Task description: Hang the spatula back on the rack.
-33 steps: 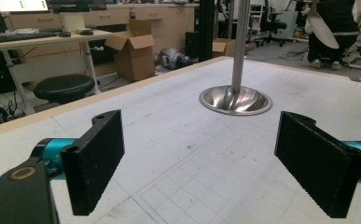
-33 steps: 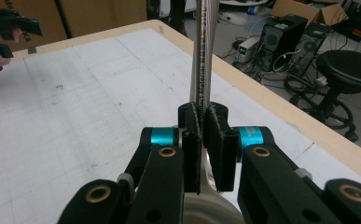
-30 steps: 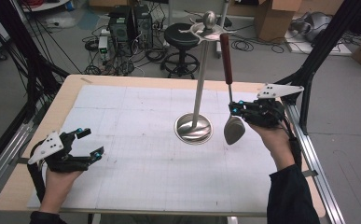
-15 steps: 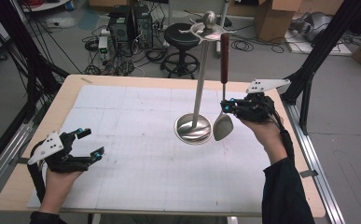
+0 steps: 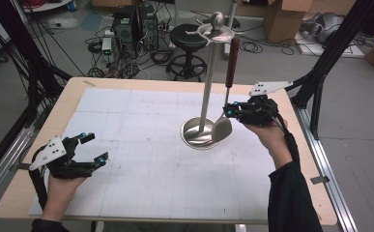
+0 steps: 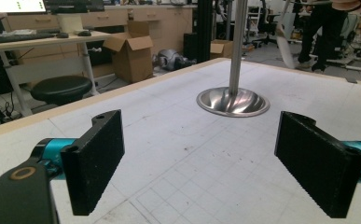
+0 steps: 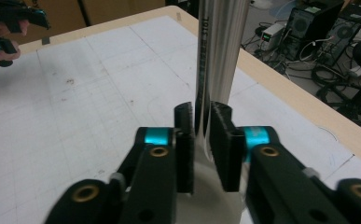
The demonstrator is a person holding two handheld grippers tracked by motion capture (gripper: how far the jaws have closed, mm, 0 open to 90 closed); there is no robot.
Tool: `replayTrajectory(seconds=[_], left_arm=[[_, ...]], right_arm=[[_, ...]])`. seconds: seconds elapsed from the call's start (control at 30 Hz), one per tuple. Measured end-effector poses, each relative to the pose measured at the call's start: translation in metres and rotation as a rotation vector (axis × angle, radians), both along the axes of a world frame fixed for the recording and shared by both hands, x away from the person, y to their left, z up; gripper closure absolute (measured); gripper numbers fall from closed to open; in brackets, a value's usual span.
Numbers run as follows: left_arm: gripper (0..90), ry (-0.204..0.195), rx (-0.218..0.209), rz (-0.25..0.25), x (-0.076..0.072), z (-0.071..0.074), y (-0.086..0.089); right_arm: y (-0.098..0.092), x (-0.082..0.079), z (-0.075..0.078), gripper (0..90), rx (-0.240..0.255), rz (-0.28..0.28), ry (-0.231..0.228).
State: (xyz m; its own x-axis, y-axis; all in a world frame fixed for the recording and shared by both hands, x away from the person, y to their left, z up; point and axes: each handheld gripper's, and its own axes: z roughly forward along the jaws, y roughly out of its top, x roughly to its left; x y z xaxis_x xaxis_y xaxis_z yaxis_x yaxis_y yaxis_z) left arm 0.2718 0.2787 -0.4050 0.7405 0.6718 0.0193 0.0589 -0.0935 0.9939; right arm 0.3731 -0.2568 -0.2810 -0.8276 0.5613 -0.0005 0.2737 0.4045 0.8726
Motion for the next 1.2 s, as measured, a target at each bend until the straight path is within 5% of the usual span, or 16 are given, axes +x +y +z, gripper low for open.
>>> replayTrajectory(seconds=[0.2,0.47,0.93,1.2], left_arm=[[16.4,0.0,0.0,-0.003,0.0,0.0,0.0],[16.3,0.0,-0.003,0.01,0.004,-0.001,0.003],[16.2,0.028,-0.026,0.044,0.015,-0.006,0.004],[16.2,0.057,0.017,0.071,0.02,-0.012,0.007]], right_arm=[[-0.007,-0.005,-0.001,52.2,0.021,-0.063,-0.012],[-0.035,-0.029,-0.016,38.7,0.072,-0.129,-0.078],[-0.082,-0.068,-0.084,25.0,0.142,-0.301,-0.106],[-0.093,-0.077,-0.123,18.9,0.191,-0.381,-0.093]])
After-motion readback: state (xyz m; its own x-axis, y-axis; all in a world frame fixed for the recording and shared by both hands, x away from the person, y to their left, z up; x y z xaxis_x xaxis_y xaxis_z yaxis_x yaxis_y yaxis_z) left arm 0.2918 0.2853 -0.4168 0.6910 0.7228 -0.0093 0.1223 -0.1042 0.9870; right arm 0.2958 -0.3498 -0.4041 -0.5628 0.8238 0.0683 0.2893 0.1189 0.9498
